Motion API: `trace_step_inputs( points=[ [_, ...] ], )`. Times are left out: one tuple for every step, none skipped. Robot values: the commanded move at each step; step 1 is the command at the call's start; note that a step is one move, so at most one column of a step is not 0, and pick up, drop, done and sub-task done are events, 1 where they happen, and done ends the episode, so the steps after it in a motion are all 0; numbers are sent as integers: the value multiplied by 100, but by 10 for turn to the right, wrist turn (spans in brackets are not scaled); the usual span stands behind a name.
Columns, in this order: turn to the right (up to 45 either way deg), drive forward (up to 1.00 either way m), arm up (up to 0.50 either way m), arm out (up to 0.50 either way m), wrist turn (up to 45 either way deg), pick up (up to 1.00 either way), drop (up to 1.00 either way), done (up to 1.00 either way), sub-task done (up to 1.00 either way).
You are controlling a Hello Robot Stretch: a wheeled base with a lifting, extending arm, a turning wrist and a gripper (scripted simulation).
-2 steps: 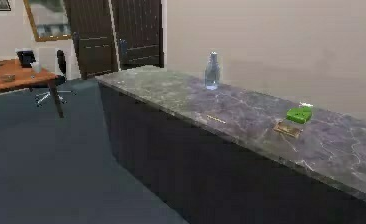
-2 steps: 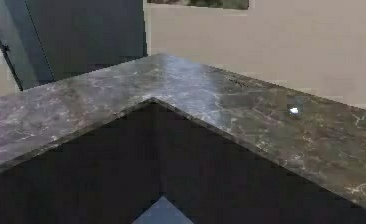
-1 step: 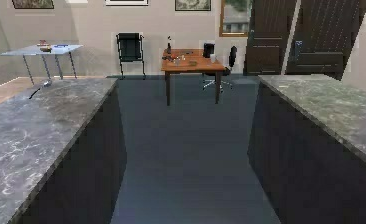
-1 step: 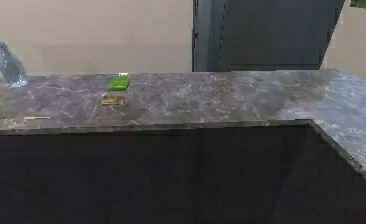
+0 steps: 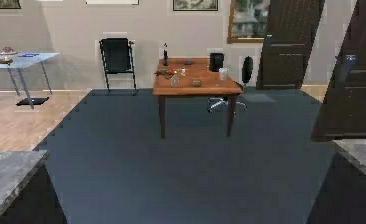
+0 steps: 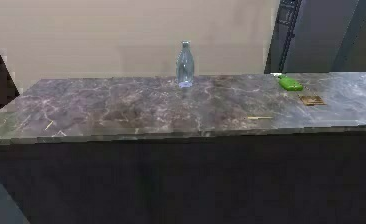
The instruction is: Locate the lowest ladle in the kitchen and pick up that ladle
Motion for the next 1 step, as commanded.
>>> trace_step_inputs(
  points=[
    [-60, 0, 0, 0, 0, 0, 0, 0, 0]
  ],
)
